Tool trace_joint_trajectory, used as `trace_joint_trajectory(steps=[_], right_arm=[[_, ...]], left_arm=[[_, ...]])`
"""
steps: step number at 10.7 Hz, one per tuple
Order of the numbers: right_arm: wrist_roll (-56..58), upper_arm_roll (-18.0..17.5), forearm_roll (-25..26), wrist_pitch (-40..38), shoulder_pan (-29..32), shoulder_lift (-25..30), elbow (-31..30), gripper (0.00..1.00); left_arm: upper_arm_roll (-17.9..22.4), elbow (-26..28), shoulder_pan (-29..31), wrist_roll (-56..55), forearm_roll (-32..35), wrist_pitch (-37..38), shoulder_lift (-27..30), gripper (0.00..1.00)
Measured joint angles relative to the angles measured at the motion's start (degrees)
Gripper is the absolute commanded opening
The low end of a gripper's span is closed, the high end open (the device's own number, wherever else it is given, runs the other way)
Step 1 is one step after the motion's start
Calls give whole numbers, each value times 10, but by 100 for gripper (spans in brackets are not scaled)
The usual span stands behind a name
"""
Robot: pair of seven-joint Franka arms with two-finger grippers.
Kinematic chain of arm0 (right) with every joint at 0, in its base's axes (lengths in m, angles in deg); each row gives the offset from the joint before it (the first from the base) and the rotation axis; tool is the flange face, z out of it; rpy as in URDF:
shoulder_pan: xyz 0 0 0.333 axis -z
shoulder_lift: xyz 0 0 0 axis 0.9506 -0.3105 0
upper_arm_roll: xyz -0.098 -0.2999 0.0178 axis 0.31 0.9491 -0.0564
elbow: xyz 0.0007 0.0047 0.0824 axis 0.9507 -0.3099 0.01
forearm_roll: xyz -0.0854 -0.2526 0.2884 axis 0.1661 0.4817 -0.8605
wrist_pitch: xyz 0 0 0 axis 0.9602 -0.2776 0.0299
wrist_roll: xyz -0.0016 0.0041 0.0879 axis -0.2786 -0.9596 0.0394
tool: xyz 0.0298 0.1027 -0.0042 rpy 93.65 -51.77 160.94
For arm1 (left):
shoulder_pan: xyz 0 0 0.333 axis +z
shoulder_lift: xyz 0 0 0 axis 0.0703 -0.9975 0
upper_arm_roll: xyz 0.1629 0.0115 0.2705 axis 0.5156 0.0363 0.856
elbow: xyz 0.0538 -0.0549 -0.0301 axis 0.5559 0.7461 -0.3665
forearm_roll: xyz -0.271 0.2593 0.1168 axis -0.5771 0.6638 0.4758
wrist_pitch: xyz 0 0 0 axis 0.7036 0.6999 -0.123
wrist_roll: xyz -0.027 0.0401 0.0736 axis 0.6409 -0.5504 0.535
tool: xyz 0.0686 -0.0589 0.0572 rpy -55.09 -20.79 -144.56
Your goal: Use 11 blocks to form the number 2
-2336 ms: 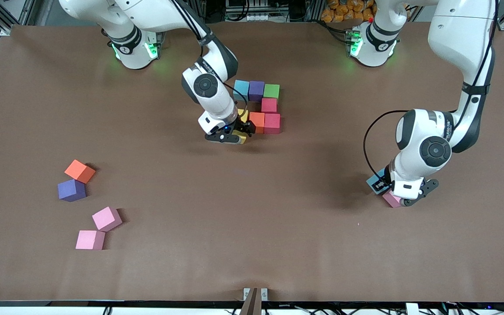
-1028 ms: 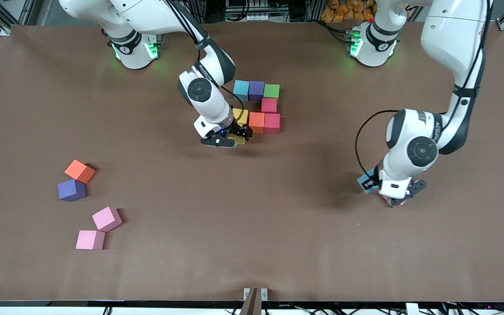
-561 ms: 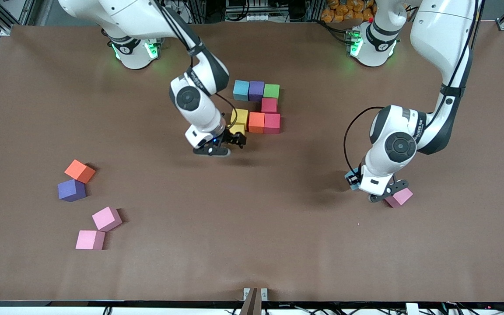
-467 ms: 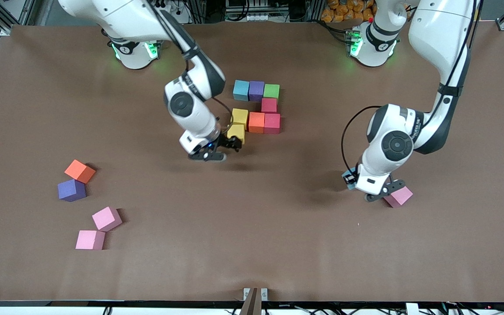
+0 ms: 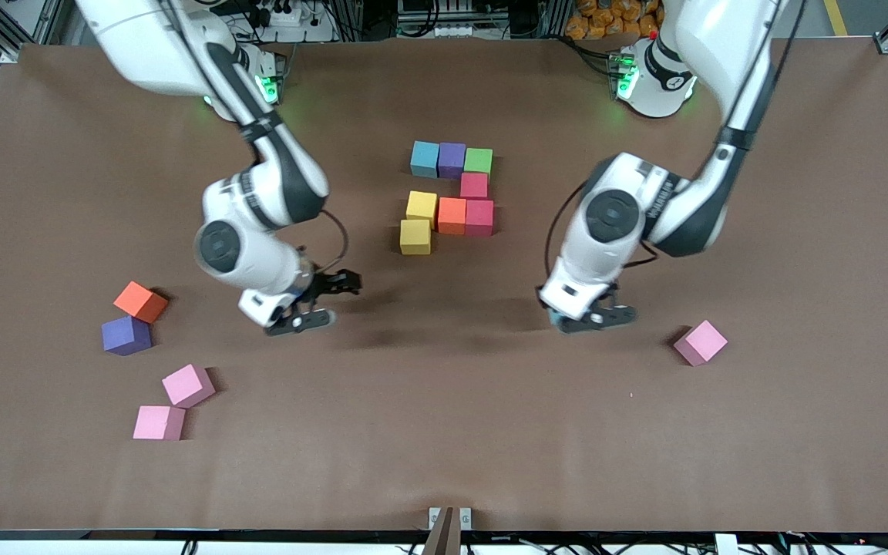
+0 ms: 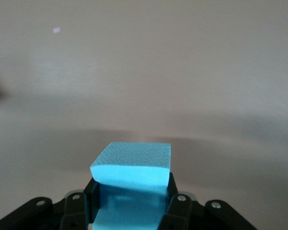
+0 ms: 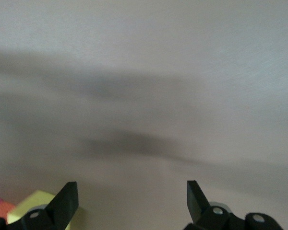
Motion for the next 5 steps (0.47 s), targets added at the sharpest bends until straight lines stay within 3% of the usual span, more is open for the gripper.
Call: trace_joint_trajectory(steps=[2,5], right_arm=[[103,6,13,-26,47,3,8,100],[225,28,48,-27,105,3,9,100]], left_arm=[[-4,-15,-28,9,-2,1,-6,16],[-6,-56,-83,9,-45,16,-20,17]])
